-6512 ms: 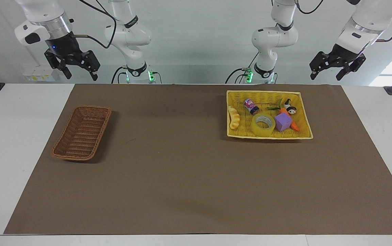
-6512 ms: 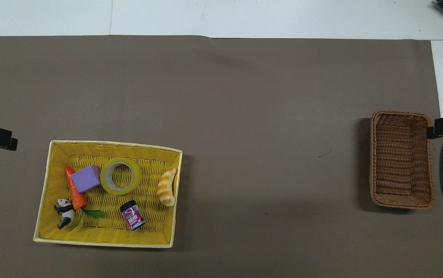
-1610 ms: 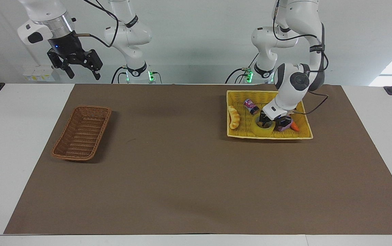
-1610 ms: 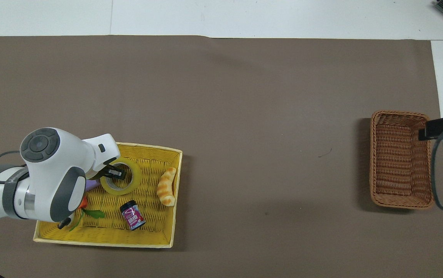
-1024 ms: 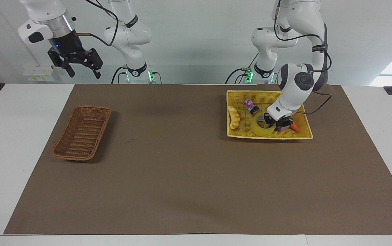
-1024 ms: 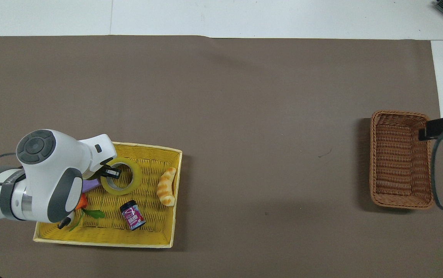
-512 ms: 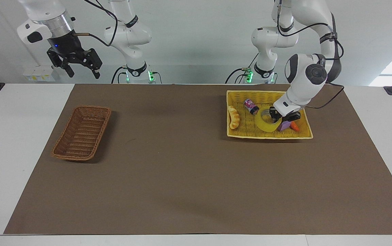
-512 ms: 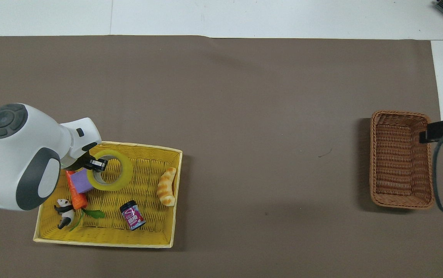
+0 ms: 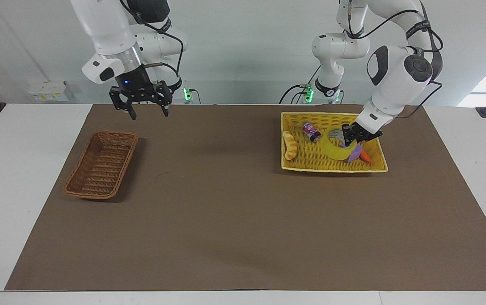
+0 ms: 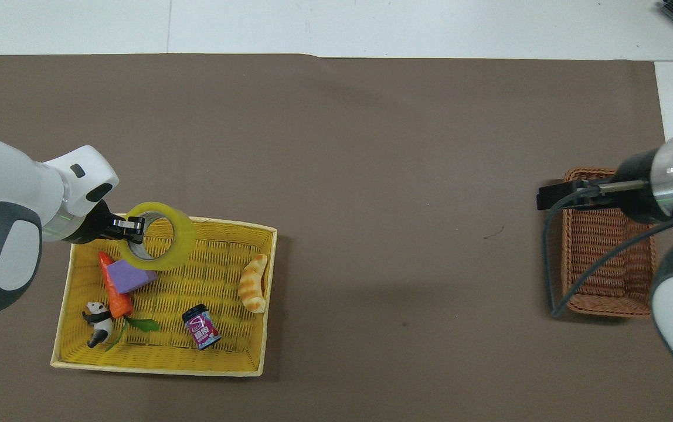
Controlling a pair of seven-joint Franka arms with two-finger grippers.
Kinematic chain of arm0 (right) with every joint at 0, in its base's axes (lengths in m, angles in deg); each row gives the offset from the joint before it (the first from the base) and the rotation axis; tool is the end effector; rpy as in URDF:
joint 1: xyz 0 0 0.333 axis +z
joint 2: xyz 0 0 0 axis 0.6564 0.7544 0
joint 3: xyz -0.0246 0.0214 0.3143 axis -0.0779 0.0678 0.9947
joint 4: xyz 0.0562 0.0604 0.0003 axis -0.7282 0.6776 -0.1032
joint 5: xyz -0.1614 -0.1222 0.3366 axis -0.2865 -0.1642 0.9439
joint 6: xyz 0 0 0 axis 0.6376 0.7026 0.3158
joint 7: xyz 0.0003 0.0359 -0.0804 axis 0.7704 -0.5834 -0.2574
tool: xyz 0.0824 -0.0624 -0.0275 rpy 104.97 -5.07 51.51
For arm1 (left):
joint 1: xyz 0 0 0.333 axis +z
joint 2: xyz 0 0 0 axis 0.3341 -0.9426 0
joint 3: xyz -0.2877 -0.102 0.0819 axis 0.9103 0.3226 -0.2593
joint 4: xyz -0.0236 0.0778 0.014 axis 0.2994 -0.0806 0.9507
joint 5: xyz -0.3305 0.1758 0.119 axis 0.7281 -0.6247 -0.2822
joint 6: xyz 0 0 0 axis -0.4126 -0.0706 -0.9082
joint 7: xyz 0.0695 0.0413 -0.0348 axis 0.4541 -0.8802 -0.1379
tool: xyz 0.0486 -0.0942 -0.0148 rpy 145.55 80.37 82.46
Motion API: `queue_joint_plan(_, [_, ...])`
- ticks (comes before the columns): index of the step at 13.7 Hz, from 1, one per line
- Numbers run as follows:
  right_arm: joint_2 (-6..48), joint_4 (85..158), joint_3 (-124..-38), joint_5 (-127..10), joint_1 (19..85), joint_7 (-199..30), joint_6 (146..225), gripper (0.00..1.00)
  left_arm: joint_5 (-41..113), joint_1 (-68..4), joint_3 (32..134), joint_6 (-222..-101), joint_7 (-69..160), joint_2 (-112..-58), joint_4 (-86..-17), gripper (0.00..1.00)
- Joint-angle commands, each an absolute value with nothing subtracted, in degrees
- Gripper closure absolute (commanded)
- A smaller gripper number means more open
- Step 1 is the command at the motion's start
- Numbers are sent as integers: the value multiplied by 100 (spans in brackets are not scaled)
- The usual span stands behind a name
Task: Move tape to another basket
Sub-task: 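Carry the tape with the left gripper while the right gripper approaches it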
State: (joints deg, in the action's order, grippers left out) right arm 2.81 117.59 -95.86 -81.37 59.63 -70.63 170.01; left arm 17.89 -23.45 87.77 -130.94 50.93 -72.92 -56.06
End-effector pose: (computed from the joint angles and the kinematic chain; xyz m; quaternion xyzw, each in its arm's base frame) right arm 0.5421 0.1134 0.5952 -0.9960 -0.0359 -0.0358 0.0735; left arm 0.5258 -0.1199 0.4739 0.9980 0.0047 -0.0437 0.0457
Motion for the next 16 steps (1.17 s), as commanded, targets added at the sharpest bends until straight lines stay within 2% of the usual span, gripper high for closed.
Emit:
queue_joint_plan(1, [530, 11865, -9601, -7792, 6308, -6793, 17457, 0, 1858, -2916, 8795, -13056, 4108, -7260, -5445, 100])
queue_joint_plan(5, [952, 11865, -9601, -6380, 6730, -5957, 17634, 0, 2392, -3594, 8822, -13074, 3262, -7225, -5436, 100])
queue_joint_plan(7, [1049, 12109, -9592, -5563, 6862, -6009, 18063, 0, 2875, -3884, 8822, -13292, 3218, -7216, -5428, 100])
queue_joint_plan(9, [1014, 12426, -9601, -4649, 6889, -6219, 18390, 0, 3070, -4147, 8822, -13538, 2964, -7216, -5428, 100])
queue_joint_plan(13, [699, 13058, -9601, -3375, 6872, -6831, 18408, 0, 3080, -4596, 8822, -14048, 2384, -7225, -5428, 100])
queue_joint_plan(16, [523, 13437, -9601, -3186, 6836, -7669, 18408, 0, 3097, -4650, 8900, -14339, 2155, -7295, -5297, 100])
